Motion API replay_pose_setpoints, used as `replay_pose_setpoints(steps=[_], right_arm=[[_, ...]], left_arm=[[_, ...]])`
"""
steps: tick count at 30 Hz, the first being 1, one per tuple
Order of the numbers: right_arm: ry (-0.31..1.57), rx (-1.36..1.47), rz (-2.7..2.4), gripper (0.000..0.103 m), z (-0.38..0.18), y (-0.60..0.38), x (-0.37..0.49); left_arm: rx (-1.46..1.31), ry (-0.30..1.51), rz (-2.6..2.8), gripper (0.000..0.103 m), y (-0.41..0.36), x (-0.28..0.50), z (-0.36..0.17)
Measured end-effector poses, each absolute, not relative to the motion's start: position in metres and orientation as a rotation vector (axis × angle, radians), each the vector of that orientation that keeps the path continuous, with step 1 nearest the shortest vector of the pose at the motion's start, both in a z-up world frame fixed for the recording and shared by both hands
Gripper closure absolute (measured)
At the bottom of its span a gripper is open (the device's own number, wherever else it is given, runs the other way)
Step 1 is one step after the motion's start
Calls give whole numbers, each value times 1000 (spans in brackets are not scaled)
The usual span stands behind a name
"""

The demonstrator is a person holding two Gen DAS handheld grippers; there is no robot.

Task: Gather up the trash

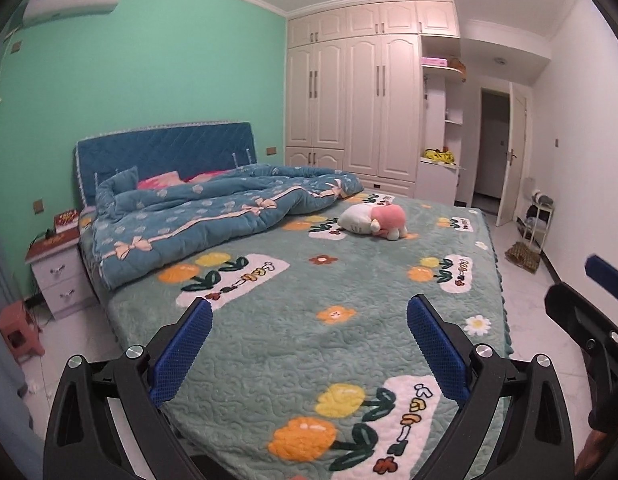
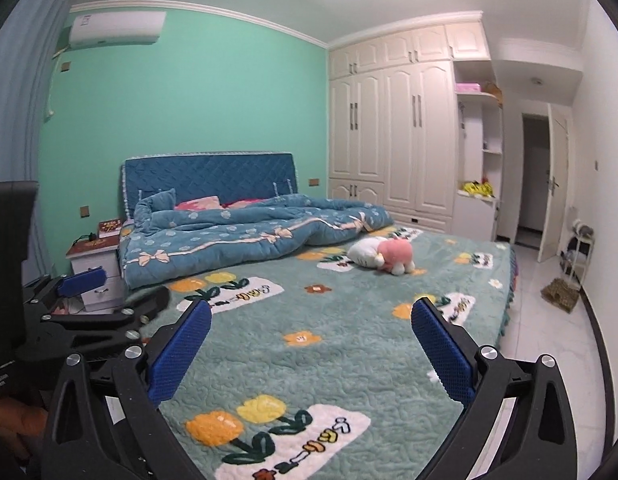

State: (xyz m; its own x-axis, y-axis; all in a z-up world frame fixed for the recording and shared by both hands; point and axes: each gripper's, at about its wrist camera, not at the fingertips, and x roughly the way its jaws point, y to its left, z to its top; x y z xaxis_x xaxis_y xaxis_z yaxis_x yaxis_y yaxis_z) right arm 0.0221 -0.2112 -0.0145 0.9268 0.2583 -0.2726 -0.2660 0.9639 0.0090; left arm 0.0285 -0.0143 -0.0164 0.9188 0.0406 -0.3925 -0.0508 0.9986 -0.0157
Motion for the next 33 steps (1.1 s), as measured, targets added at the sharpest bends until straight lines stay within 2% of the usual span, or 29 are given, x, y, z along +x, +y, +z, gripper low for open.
replay_pose_setpoints(steps=[33], right_arm=[[362, 45, 286, 5, -37, -214, 21]], left_arm=[[-7, 374, 26, 6, -11, 15, -19]])
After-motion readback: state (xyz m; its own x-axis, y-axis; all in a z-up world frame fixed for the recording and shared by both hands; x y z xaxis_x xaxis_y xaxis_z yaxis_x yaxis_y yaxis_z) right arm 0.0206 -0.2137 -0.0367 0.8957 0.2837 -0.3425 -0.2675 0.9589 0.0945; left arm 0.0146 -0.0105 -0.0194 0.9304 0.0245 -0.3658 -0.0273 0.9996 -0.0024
